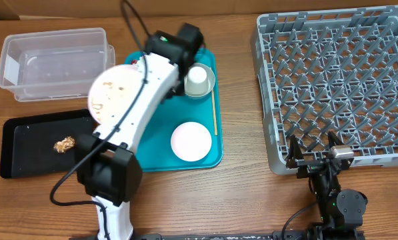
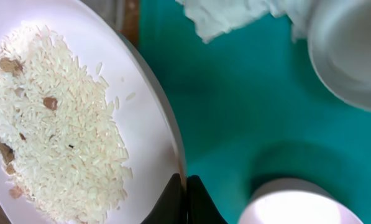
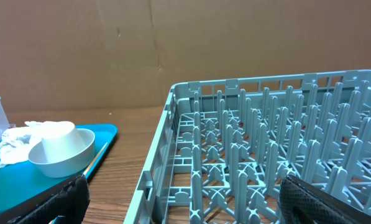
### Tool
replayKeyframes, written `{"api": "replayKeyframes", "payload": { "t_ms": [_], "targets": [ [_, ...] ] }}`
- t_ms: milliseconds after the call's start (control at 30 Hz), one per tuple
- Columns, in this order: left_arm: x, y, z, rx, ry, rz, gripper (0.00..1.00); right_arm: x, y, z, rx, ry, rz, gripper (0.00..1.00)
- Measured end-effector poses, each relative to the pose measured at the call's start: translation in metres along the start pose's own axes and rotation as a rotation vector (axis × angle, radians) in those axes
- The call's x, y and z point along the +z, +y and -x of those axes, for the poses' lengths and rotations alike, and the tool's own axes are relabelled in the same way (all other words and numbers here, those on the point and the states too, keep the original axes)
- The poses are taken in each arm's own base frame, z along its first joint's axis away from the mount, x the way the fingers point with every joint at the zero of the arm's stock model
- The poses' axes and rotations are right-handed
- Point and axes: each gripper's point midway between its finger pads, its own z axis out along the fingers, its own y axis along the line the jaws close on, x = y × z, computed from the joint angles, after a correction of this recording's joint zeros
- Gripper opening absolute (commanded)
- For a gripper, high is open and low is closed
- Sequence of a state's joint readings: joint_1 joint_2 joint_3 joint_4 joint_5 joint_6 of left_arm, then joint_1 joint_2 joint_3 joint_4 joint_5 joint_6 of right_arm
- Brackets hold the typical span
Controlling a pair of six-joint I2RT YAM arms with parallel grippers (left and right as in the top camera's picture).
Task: Sort waste into correct bins and load items into the dishwasher
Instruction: 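Lift the pink plate and carry it over the black tray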
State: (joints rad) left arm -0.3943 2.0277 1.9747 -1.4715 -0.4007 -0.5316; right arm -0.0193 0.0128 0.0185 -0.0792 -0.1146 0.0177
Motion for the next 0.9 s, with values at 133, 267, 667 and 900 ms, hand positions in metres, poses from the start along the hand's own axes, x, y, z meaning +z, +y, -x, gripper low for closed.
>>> {"api": "replayKeyframes", "payload": {
  "t_ms": [133, 267, 667, 900],
  "targets": [
    [0.009, 0.035, 0.014, -0.105, 0.027, -0.003, 0.04, 0.0, 0.0, 0.0, 0.0, 0.0, 0.0, 1.0],
    [0.027, 0.072, 0.017, -0.232, 0.103, -0.031, 0.04, 0.0, 0.0, 0.0, 0.0, 0.0, 0.0, 1.0],
    [0.063, 0.163, 0.008, -0.503, 0.264, -0.143, 0.04, 0.0, 0.0, 0.0, 0.0, 0.0, 0.0, 1.0],
    [0.072, 0.186, 0.009, -0.564, 0.282, -0.29, 0.05, 0.0, 0.0, 0.0, 0.0, 0.0, 0.001, 1.0]
  ]
}}
